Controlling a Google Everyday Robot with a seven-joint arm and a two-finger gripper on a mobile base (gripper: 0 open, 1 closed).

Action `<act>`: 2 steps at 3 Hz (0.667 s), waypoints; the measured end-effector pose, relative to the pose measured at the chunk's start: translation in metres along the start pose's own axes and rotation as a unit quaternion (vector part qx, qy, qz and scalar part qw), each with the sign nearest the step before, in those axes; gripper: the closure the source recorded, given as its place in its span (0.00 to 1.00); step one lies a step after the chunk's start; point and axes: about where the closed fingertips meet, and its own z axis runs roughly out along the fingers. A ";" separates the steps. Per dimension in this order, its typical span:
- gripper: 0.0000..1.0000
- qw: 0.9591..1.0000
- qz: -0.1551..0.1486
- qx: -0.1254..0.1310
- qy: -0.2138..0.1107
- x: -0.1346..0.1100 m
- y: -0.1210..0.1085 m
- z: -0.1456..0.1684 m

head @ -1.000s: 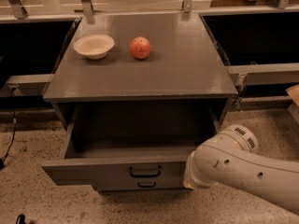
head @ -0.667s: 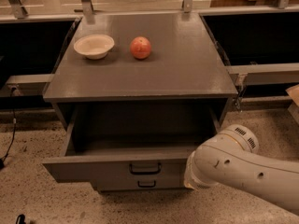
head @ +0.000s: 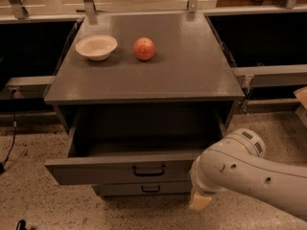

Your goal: Close top drawer

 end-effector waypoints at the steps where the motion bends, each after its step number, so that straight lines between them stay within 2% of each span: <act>1: 0.00 1.000 0.000 0.000 0.000 0.000 0.000 0.000; 2: 0.00 1.000 0.000 0.000 0.000 0.000 0.000 0.000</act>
Offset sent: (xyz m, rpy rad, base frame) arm 0.0000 0.0000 0.0000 0.0000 0.0000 0.0000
